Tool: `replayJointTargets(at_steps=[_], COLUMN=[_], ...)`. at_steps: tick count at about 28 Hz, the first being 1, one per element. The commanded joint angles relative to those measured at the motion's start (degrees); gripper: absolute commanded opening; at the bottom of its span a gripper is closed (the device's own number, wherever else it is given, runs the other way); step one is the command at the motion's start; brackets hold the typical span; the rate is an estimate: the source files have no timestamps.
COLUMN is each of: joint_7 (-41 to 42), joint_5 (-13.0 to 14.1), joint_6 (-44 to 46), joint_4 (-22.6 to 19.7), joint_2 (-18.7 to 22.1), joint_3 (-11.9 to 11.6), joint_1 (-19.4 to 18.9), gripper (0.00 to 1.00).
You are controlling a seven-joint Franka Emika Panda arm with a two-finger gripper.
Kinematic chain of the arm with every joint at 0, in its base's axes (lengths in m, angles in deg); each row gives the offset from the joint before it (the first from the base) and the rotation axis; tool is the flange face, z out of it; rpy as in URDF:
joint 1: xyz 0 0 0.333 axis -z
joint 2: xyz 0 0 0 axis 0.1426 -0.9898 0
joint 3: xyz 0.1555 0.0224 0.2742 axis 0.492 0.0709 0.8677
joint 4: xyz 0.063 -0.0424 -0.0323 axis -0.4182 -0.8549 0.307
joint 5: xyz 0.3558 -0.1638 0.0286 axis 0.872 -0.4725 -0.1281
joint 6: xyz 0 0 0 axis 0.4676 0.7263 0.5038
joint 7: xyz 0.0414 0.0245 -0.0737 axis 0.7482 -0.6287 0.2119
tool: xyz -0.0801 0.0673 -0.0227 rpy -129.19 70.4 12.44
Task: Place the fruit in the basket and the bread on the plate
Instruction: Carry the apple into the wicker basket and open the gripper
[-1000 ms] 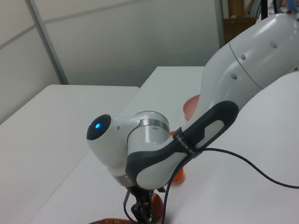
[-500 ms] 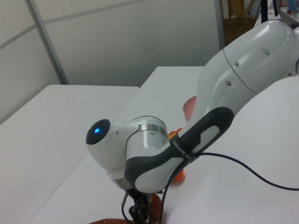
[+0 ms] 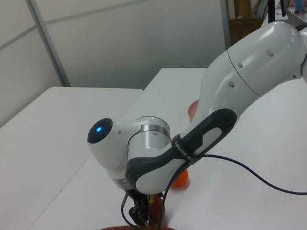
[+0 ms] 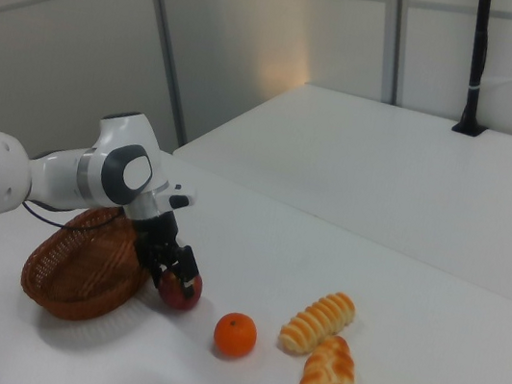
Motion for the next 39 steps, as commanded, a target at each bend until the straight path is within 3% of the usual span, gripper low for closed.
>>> replayJointTargets(at_steps=[1, 11, 14, 20, 25, 26, 27, 28, 34, 39], joint_7=[-1.73, -1.46, -1.46, -3.91, -6.90, -7.43, -7.87, -8.31, -10.43, -10.51], joint_5=[-0.87, 0.88, 2.03, 2.03, 2.03, 2.03, 2.03, 1.94, 1.24, 1.32], joint_6=[-0.73, 5.85, 8.49, 12.62, 13.33, 13.33, 13.33, 13.33, 13.33, 13.24], joint_4=[0.56, 1.44, 2.58, 3.38, 3.29, 3.29, 3.29, 3.29, 3.82, 4.87], joint_2=[1.46, 9.02, 10.43, 9.73, 6.75, 6.39, 6.13, 5.95, 6.38, 6.91], joint_3=[-0.21, 1.55, 4.18, 11.99, 14.03, 14.03, 14.03, 14.03, 13.42, 10.52], joint_1=[-0.08, -0.61, -0.70, -0.78, -1.66, -1.92, -2.01, -2.01, -2.02, 0.53], gripper=[0.00, 0.00, 0.00, 0.00, 0.00, 0.17, 0.51, 1.00, 1.00, 1.00])
